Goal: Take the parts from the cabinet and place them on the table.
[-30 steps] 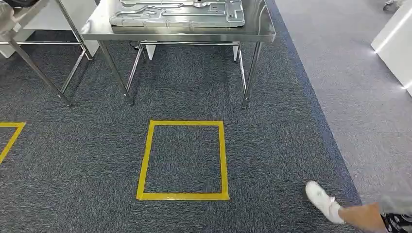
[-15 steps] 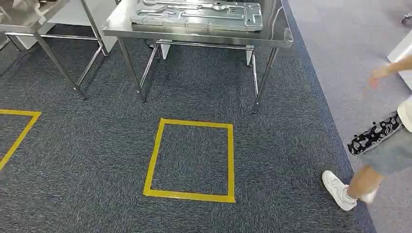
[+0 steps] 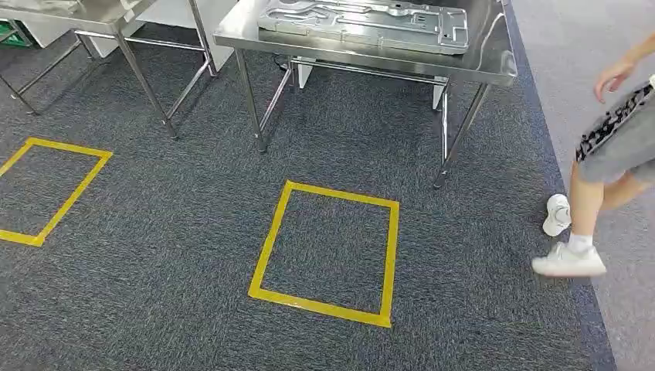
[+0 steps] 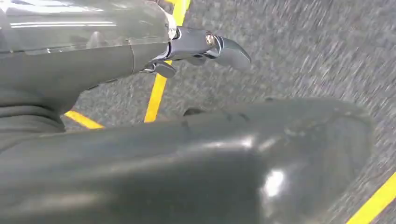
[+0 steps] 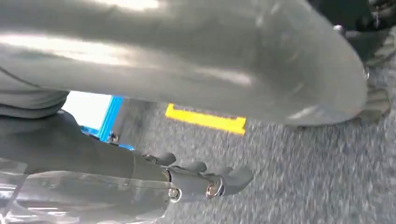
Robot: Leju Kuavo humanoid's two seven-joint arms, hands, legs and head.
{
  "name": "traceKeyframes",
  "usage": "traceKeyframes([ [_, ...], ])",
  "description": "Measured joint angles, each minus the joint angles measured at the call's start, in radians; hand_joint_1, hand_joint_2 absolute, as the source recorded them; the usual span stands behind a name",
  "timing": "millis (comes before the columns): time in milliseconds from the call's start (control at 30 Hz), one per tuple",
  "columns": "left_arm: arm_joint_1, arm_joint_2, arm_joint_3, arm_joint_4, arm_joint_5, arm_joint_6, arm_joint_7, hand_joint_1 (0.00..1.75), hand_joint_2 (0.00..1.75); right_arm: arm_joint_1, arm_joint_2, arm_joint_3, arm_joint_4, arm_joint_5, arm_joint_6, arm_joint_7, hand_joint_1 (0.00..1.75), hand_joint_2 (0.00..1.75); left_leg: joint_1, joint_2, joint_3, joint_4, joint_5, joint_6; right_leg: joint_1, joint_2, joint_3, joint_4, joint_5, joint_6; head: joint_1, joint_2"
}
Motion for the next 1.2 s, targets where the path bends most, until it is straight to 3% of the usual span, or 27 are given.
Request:
traceKeyframes([
  [33, 0.001, 0.001, 0.000, 0.000, 0.000, 0.003, 0.000, 0.00, 0.00, 0.000, 0.000, 0.003, 0.000, 0.002, 0.000, 0.000, 0.00, 0.00, 0.002, 0.027, -0.004, 0.019, -0.012, 0.002, -0.005, -0.018, 0.005, -0.011, 0.009, -0.003, 0.000, 0.000],
  [67, -0.001, 0.001, 0.000, 0.000, 0.000, 0.005, 0.002, 0.00, 0.00, 0.002, 0.000, 0.006, 0.000, 0.002, 0.000, 0.000, 0.00, 0.00, -0.001, 0.064, -0.028, 0.066, -0.050, -0.002, -0.005, -0.027, 0.005, -0.016, 0.010, -0.011, 0.000, 0.000],
  [100, -0.004, 0.001, 0.000, 0.000, 0.000, 0.005, 0.002, 0.00, 0.00, 0.006, 0.000, 0.006, 0.000, 0.002, 0.000, 0.001, 0.00, 0.00, 0.002, 0.083, -0.062, 0.139, -0.094, -0.006, -0.002, -0.041, 0.003, -0.016, 0.011, -0.012, 0.000, 0.000],
  [167, -0.005, 0.001, 0.000, 0.000, 0.000, 0.006, 0.002, 0.00, 0.00, 0.007, 0.000, 0.010, 0.000, 0.002, 0.002, 0.001, 0.00, 0.00, 0.008, 0.096, -0.131, 0.290, -0.160, -0.017, 0.000, -0.068, -0.001, -0.015, 0.010, -0.014, 0.000, 0.000],
  [200, -0.003, 0.001, 0.000, 0.000, 0.000, 0.006, 0.003, 0.00, 0.00, 0.007, 0.000, 0.012, 0.000, 0.002, 0.002, 0.001, 0.00, 0.00, 0.011, 0.098, -0.144, 0.321, -0.162, -0.021, 0.001, -0.082, -0.002, -0.013, 0.009, -0.013, 0.000, 0.000],
  [233, -0.001, 0.001, 0.000, 0.000, 0.000, 0.006, 0.003, 0.00, 0.00, 0.006, 0.000, 0.013, 0.000, 0.003, 0.003, 0.001, 0.00, 0.00, 0.014, 0.102, -0.129, 0.296, -0.141, -0.024, 0.000, -0.094, -0.003, -0.011, 0.007, -0.011, 0.000, 0.000],
  [300, -0.002, 0.002, 0.000, 0.000, 0.000, 0.006, 0.002, 0.00, 0.00, 0.004, 0.000, 0.016, 0.000, 0.003, 0.006, 0.000, 0.00, 0.00, 0.018, 0.123, -0.039, 0.135, -0.064, -0.028, -0.003, -0.117, -0.001, -0.005, 0.002, -0.005, 0.000, 0.000],
  [333, -0.003, 0.003, 0.000, 0.000, 0.000, 0.006, 0.001, 0.00, 0.00, 0.004, 0.000, 0.018, 0.000, 0.003, 0.008, -0.001, 0.00, 0.00, 0.018, 0.158, 0.016, 0.041, -0.033, -0.028, -0.003, -0.128, 0.001, 0.000, -0.002, 0.001, 0.000, 0.000],
  [367, -0.007, 0.003, 0.000, 0.000, 0.000, 0.006, 0.000, 0.00, 0.00, 0.003, 0.000, 0.019, 0.000, 0.003, 0.008, -0.001, 0.00, 0.00, 0.015, 0.200, 0.031, 0.008, -0.039, -0.018, 0.005, -0.134, 0.000, 0.008, -0.009, 0.009, 0.000, 0.000],
  [500, -0.005, 0.004, 0.000, 0.000, 0.000, 0.006, 0.000, 0.00, 0.00, -0.008, 0.000, 0.021, 0.000, 0.005, 0.010, -0.005, 0.00, 0.00, 0.010, 0.153, 0.020, 0.006, -0.030, 0.007, 0.002, -0.167, 0.010, 0.007, -0.011, 0.031, 0.000, 0.000],
  [533, -0.004, 0.004, 0.000, 0.000, 0.000, 0.005, 0.000, 0.00, 0.00, -0.008, 0.000, 0.021, 0.000, 0.005, 0.010, -0.007, 0.00, 0.00, 0.016, 0.144, 0.028, -0.003, -0.021, 0.016, -0.007, -0.136, 0.009, 0.016, -0.022, 0.042, 0.000, 0.000],
  [567, -0.005, 0.004, 0.000, 0.000, -0.001, 0.005, -0.001, 0.00, 0.00, -0.007, 0.000, 0.021, 0.000, 0.005, 0.010, -0.011, 0.00, 0.00, 0.015, 0.135, 0.026, -0.004, -0.019, 0.021, -0.008, -0.079, -0.007, 0.052, -0.053, 0.045, 0.000, 0.000],
  [600, -0.008, 0.005, 0.000, 0.000, -0.001, 0.005, -0.002, 0.00, 0.00, -0.005, 0.000, 0.021, 0.000, 0.005, 0.010, -0.015, 0.00, 0.00, 0.014, 0.126, 0.022, -0.004, -0.015, 0.026, -0.009, -0.054, -0.042, 0.126, -0.099, 0.046, 0.000, 0.000],
  [667, -0.012, 0.005, 0.000, 0.000, -0.001, 0.005, -0.002, 0.00, 0.00, -0.001, 0.000, 0.021, 0.000, 0.006, 0.011, -0.026, 0.00, 0.00, 0.010, 0.101, 0.018, -0.003, -0.013, 0.029, -0.011, -0.042, -0.124, 0.292, -0.166, 0.047, 0.000, 0.000],
  [700, -0.011, 0.006, 0.000, 0.000, -0.001, 0.005, -0.002, 0.00, 0.00, -0.001, 0.000, 0.022, 0.000, 0.007, 0.011, -0.031, 0.00, 0.00, 0.008, 0.087, 0.017, -0.002, -0.013, 0.030, -0.012, -0.041, -0.149, 0.335, -0.170, 0.046, 0.000, 0.000],
  [733, -0.009, 0.007, 0.000, 0.000, -0.001, 0.005, -0.002, 0.00, 0.00, 0.001, 0.000, 0.024, 0.000, 0.009, 0.010, -0.036, 0.00, 0.00, 0.007, 0.074, 0.018, -0.001, -0.013, 0.029, -0.012, -0.041, -0.151, 0.329, -0.147, 0.045, 0.000, 0.000],
  [767, -0.009, 0.008, 0.000, 0.000, -0.001, 0.005, -0.002, 0.00, 0.00, 0.002, 0.000, 0.026, 0.000, 0.010, 0.010, -0.040, 0.00, 0.00, 0.007, 0.059, 0.019, 0.001, -0.013, 0.029, -0.012, -0.039, -0.131, 0.275, -0.103, 0.042, 0.000, 0.000],
  [800, -0.009, 0.008, 0.000, 0.000, -0.001, 0.005, -0.003, 0.00, 0.00, 0.002, 0.000, 0.031, 0.000, 0.013, 0.009, -0.046, 0.00, 0.00, 0.007, 0.044, 0.020, 0.003, -0.014, 0.028, -0.013, -0.030, -0.095, 0.187, -0.049, 0.039, 0.000, 0.000],
  [833, -0.010, 0.008, 0.000, 0.000, -0.001, 0.005, -0.004, 0.00, 0.00, 0.002, -0.001, 0.034, 0.000, 0.015, 0.009, -0.055, 0.00, 0.00, 0.008, 0.031, 0.021, 0.004, -0.015, 0.025, -0.013, -0.005, -0.055, 0.093, 0.000, 0.034, 0.000, 0.000],
  [867, -0.010, 0.007, 0.000, 0.000, -0.002, 0.005, -0.005, 0.00, 0.00, 0.003, -0.003, 0.037, 0.000, 0.017, 0.009, -0.060, 0.00, 0.00, 0.008, 0.021, 0.019, 0.005, -0.015, 0.021, -0.012, 0.045, -0.036, 0.039, 0.007, 0.028, 0.000, 0.000],
  [900, -0.012, 0.007, 0.000, 0.000, -0.002, 0.005, -0.006, 0.00, 0.00, 0.003, -0.004, 0.040, 0.000, 0.020, 0.009, -0.067, 0.00, 0.00, 0.004, 0.010, 0.013, 0.011, -0.017, 0.013, -0.014, 0.047, -0.032, 0.024, 0.004, 0.027, 0.000, 0.000],
  [1000, -0.005, 0.007, 0.000, 0.000, -0.002, 0.005, -0.009, 0.00, 0.00, -0.002, -0.005, 0.061, 0.000, 0.048, 0.009, -0.083, 0.00, 0.00, 0.014, -0.020, 0.002, 0.001, -0.009, -0.010, -0.005, 0.015, -0.033, 0.025, 0.006, 0.015, 0.000, 0.000],
  [1033, -0.003, 0.008, 0.000, 0.000, -0.002, 0.005, -0.010, 0.00, 0.00, -0.002, -0.005, 0.071, 0.000, 0.057, 0.009, -0.087, 0.00, 0.00, 0.011, -0.009, 0.003, 0.010, -0.014, -0.012, -0.018, 0.001, -0.028, 0.009, 0.015, 0.005, 0.000, 0.000],
  [1067, -0.003, 0.009, 0.000, 0.000, -0.003, 0.005, -0.010, 0.00, 0.00, 0.000, -0.005, 0.079, 0.000, 0.063, 0.009, -0.089, 0.00, 0.00, 0.008, 0.050, -0.009, 0.036, -0.034, -0.012, -0.014, -0.013, -0.024, 0.003, 0.015, -0.001, 0.000, 0.000],
  [1100, -0.006, 0.008, 0.000, 0.000, -0.004, 0.005, -0.011, 0.00, 0.00, 0.003, -0.006, 0.085, 0.000, 0.066, 0.009, -0.091, 0.00, 0.00, 0.008, 0.079, -0.039, 0.095, -0.074, -0.014, -0.012, -0.026, -0.024, 0.003, 0.015, -0.007, 0.000, 0.000],
  [1167, -0.010, 0.008, 0.000, 0.000, -0.005, 0.003, -0.011, 0.00, 0.00, 0.007, -0.008, 0.096, 0.000, 0.069, 0.008, -0.091, 0.00, 0.00, 0.012, 0.098, -0.118, 0.263, -0.155, -0.021, -0.005, -0.058, -0.025, 0.003, 0.012, -0.011, 0.000, 0.000],
  [1200, -0.009, 0.009, -0.001, 0.000, -0.005, 0.003, -0.011, 0.00, 0.00, 0.007, -0.010, 0.098, 0.000, 0.069, 0.008, -0.091, 0.00, 0.00, 0.012, 0.100, -0.145, 0.320, -0.170, -0.024, -0.003, -0.071, -0.026, 0.004, 0.011, -0.012, 0.000, 0.000],
])
